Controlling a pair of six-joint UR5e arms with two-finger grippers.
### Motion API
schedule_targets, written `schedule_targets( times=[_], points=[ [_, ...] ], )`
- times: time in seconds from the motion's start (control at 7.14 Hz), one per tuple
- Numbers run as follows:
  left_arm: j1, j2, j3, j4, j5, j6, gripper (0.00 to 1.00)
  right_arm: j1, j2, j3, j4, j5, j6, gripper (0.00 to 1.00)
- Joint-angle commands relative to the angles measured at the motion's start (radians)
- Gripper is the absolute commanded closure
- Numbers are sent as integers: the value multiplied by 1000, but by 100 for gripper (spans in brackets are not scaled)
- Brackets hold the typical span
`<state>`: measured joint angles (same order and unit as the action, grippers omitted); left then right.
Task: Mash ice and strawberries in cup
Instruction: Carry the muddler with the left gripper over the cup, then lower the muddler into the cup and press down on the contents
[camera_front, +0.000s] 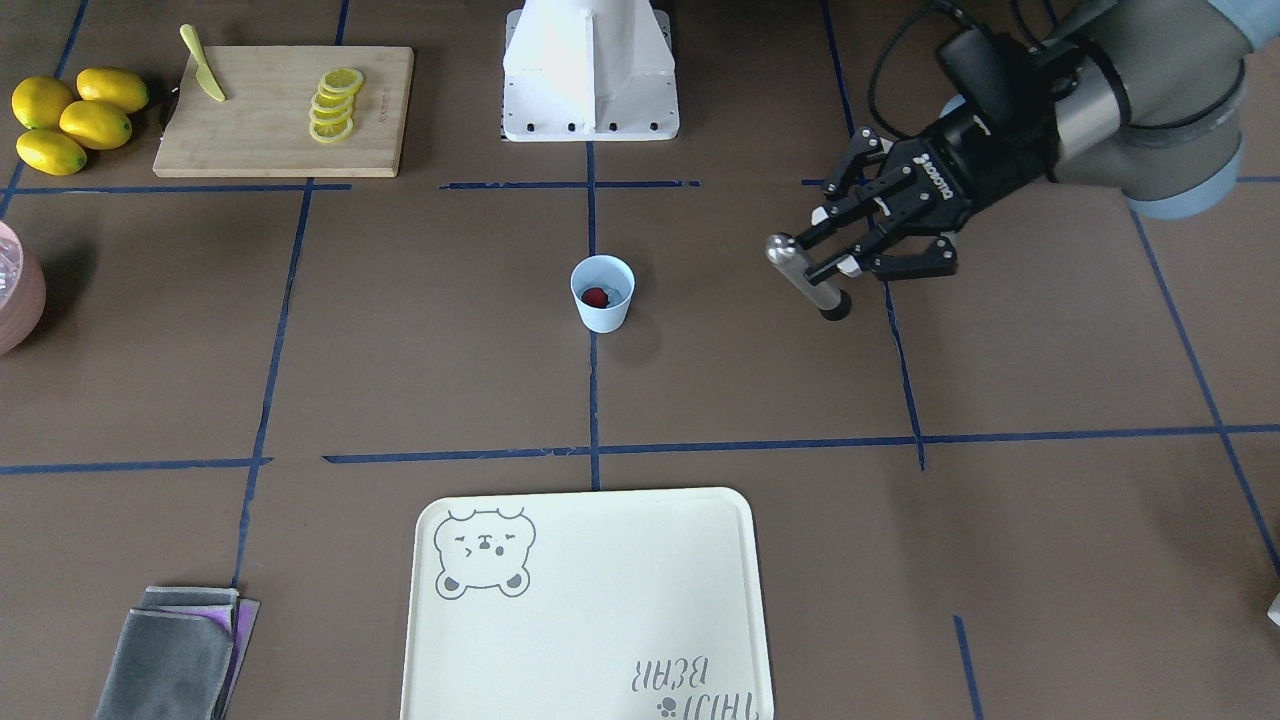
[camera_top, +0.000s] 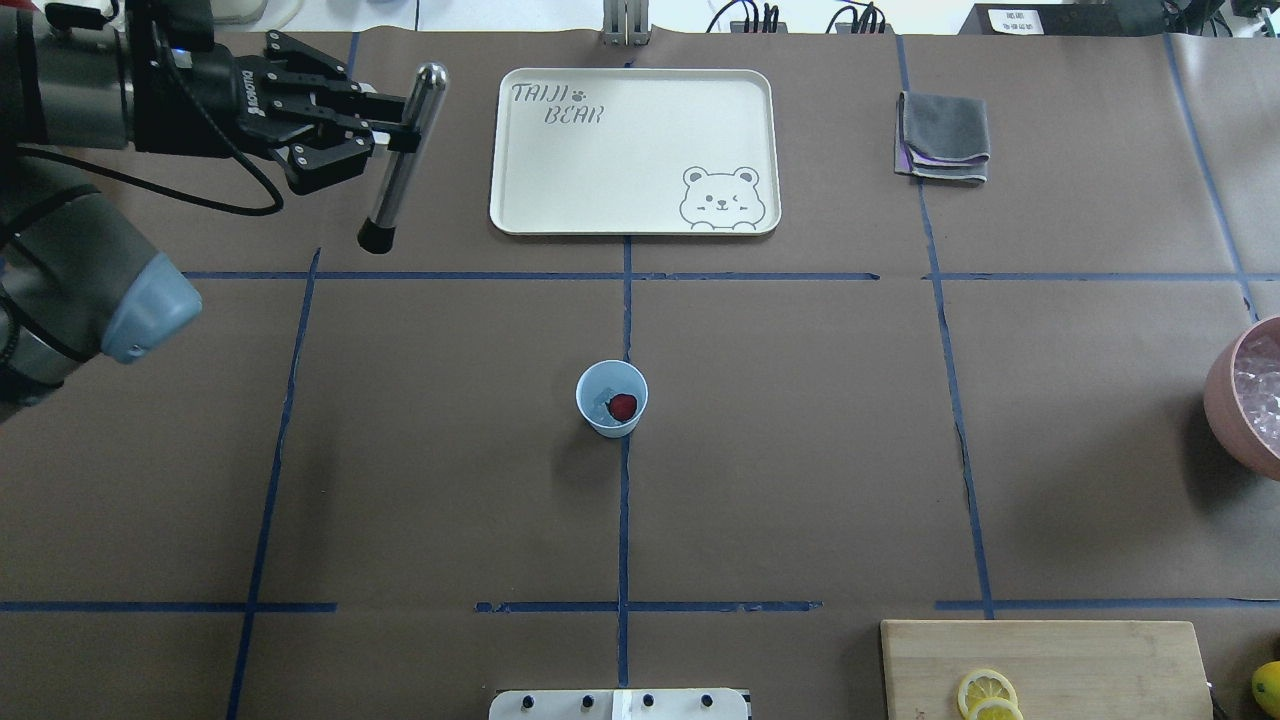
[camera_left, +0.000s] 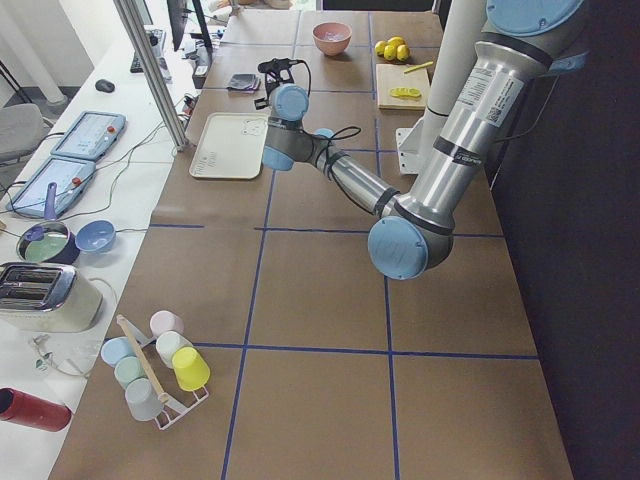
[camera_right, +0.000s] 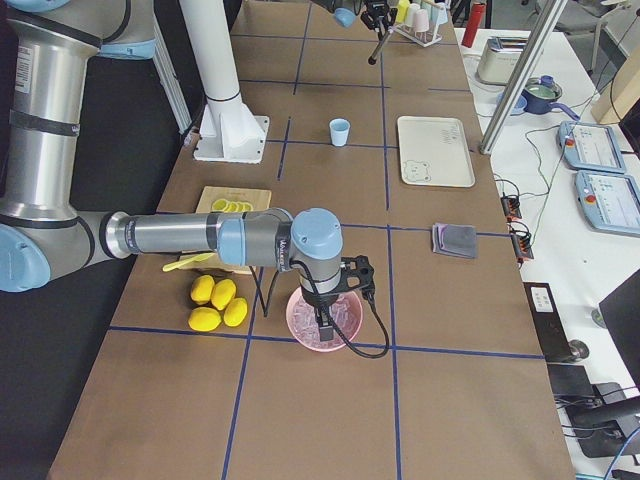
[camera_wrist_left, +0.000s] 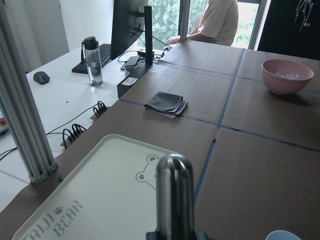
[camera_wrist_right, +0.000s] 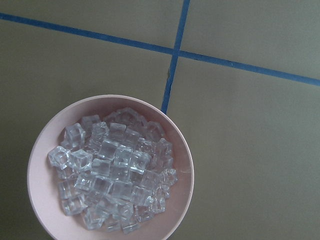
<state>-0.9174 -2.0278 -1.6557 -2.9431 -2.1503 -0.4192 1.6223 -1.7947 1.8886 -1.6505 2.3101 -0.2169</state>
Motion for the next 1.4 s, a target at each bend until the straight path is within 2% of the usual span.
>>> schedule_targets(
  times=[0.0,0.28,0.42,0.56,0.98,1.26],
  points=[
    [180,11,7,-242,252,-38,100,-1,0,0,0,0,-1,1],
    [322,6,37,-365,443,-32,100,1,0,0,1,0,-1,1],
    [413,-6,106,-469,566,-27,100,1,0,0,0,0,-1,1],
    [466,-38,167,-511,655,-17,100,1,0,1,1,0,-1,1],
    [485,-95,344,-626,662,11,100,-1,0,0,0,-1,-1,1],
    [491,-97,375,-629,662,22,100,1,-2,1,0,0,1,1]
  ],
)
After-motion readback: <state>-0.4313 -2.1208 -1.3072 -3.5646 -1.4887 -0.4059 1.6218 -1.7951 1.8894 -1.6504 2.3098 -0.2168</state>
